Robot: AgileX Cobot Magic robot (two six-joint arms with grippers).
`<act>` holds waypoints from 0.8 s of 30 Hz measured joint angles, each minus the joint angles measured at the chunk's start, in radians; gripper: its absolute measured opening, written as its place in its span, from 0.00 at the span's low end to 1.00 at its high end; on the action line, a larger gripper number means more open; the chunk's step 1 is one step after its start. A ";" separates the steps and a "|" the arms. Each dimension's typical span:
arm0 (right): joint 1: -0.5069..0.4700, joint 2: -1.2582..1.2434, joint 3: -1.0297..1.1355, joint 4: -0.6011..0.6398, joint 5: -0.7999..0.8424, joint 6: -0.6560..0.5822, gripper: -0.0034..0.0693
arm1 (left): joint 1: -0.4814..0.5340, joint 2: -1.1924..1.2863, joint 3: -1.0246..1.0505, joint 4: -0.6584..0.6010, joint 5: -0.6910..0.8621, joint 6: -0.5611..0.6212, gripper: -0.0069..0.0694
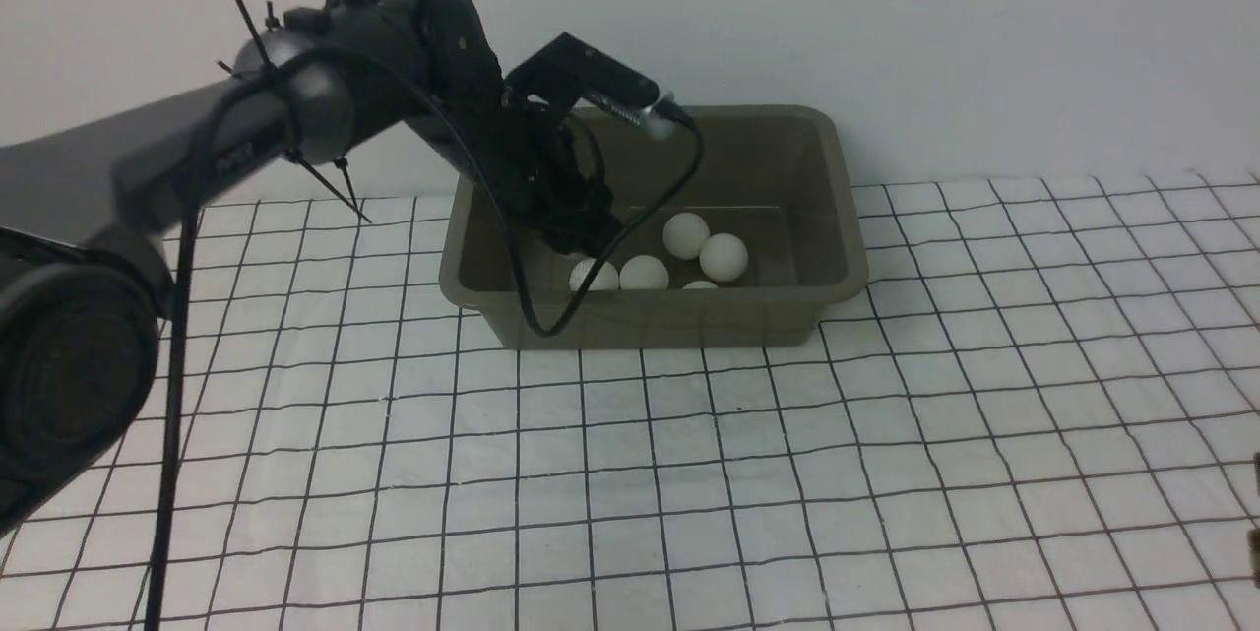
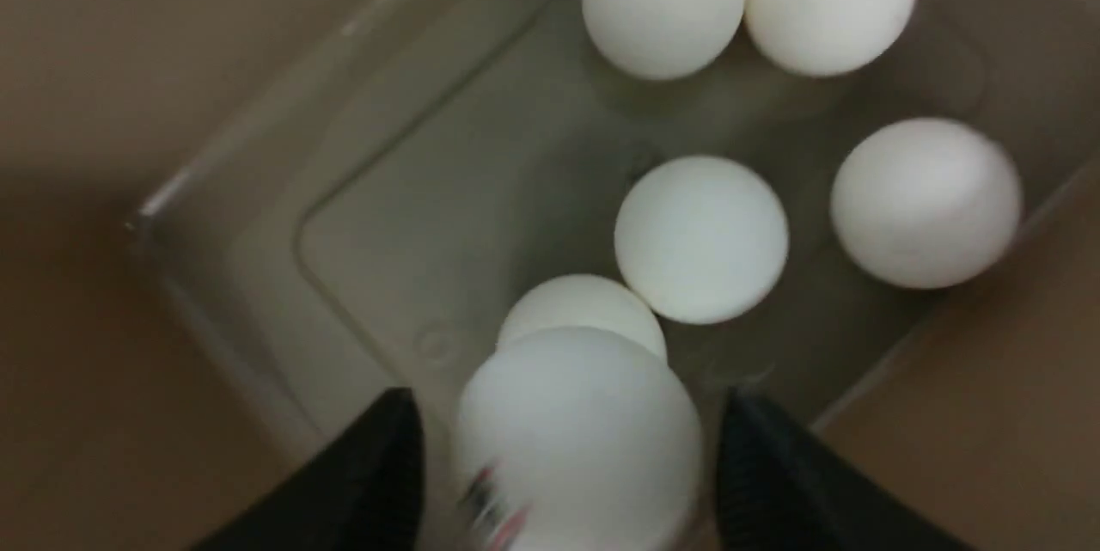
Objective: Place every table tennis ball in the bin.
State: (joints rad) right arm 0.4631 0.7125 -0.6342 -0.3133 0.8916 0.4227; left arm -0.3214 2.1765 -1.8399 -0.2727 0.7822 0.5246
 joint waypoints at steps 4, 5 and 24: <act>0.000 0.000 0.000 0.000 0.000 0.000 0.03 | 0.000 0.018 -0.003 0.000 -0.003 0.001 0.74; 0.000 0.000 0.000 0.000 0.000 0.000 0.03 | 0.000 0.018 -0.010 0.000 0.000 0.001 0.75; 0.000 -0.315 0.130 -0.413 -0.092 0.205 0.03 | 0.000 -0.289 -0.240 -0.098 0.463 0.129 0.09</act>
State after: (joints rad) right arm 0.4631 0.3972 -0.5042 -0.7259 0.7993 0.6274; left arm -0.3214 1.8873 -2.0797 -0.3702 1.2447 0.6534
